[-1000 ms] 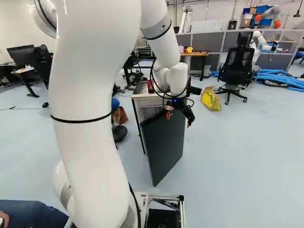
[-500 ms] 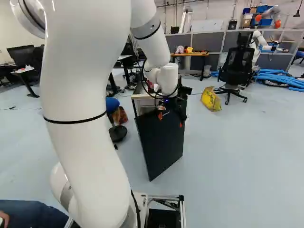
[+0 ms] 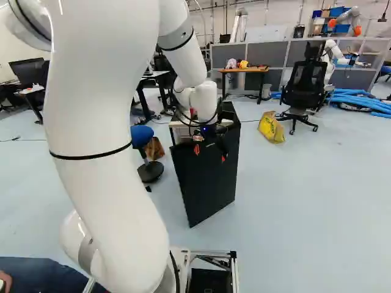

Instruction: Grab a drink from the fridge

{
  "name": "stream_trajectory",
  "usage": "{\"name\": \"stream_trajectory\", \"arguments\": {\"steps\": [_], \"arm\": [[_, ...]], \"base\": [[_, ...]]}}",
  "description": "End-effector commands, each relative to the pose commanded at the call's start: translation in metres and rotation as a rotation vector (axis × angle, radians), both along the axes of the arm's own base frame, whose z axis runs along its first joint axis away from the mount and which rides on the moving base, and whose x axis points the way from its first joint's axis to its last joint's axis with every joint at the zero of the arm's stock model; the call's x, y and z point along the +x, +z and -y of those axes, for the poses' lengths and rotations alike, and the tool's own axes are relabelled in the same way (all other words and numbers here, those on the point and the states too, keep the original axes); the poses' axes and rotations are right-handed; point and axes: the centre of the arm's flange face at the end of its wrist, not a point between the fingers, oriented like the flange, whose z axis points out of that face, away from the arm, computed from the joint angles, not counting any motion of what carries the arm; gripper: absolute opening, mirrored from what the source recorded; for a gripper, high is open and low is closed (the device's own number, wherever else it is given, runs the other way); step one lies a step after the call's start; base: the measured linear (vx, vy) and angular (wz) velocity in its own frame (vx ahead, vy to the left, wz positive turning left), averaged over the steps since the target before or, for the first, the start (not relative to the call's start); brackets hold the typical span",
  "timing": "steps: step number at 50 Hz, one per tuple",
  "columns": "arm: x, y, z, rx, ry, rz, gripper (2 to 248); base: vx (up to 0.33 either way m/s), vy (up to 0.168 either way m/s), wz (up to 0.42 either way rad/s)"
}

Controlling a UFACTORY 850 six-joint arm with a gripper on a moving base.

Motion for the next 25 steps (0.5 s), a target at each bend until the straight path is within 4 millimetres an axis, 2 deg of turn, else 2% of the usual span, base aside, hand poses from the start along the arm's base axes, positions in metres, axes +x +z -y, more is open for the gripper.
{"name": "stream_trajectory", "arguments": {"steps": [25], "arm": [[0.022, 0.000, -0.041, -0.002, 0.091, 0.006, 247]], "base": [[0.000, 0.000, 0.000]]}}
